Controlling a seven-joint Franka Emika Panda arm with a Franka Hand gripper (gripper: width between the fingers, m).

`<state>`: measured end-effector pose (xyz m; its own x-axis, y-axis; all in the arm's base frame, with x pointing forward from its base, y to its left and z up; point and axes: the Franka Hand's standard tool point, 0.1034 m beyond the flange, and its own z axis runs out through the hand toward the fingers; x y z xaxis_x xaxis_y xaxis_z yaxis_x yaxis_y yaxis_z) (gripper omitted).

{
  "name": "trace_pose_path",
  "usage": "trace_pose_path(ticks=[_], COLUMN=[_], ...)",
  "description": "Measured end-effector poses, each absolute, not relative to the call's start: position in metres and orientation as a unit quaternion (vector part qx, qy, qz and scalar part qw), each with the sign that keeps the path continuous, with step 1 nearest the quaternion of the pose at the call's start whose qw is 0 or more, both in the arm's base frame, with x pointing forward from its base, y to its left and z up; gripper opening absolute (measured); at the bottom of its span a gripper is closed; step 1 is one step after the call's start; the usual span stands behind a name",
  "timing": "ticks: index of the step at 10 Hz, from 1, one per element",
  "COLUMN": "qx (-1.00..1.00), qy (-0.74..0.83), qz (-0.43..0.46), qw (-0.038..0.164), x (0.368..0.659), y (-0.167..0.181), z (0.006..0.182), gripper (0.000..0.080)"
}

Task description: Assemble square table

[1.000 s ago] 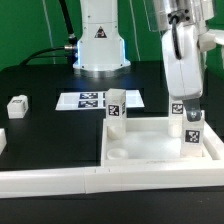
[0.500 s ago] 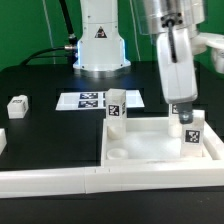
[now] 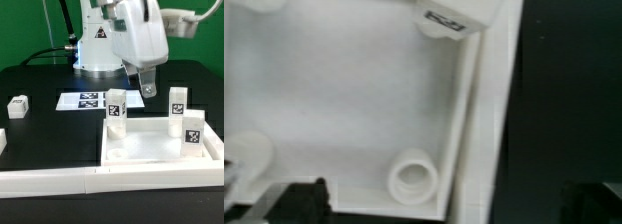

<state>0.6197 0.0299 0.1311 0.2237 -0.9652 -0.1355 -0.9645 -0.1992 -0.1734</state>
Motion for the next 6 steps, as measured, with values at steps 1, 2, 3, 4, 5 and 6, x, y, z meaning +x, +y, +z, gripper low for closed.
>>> trace_pose_path(ticks=[1,2,3,4,5,6], qx=[-0.795,-0.817,-0.834,-0.864,-0.894,-0.915], qy=[0.597,0.567,0.541,0.491,0.435,0.391], qz=[-0.005,-0.009,-0.012,-0.025,-0.038,-0.039], qw=[0.110,0.109,0.109,0.108,0.101,0.092], x=[0.619,0.619,0.619,0.617,0.600,0.582], y=[0.029,0.029,0.029,0.022,0.002,-0.014], z=[0.130,0.130,0.130,0.128,0.119,0.112], gripper=[0.0649,0.0649,0.0649,0.0649,0.0649,0.0649])
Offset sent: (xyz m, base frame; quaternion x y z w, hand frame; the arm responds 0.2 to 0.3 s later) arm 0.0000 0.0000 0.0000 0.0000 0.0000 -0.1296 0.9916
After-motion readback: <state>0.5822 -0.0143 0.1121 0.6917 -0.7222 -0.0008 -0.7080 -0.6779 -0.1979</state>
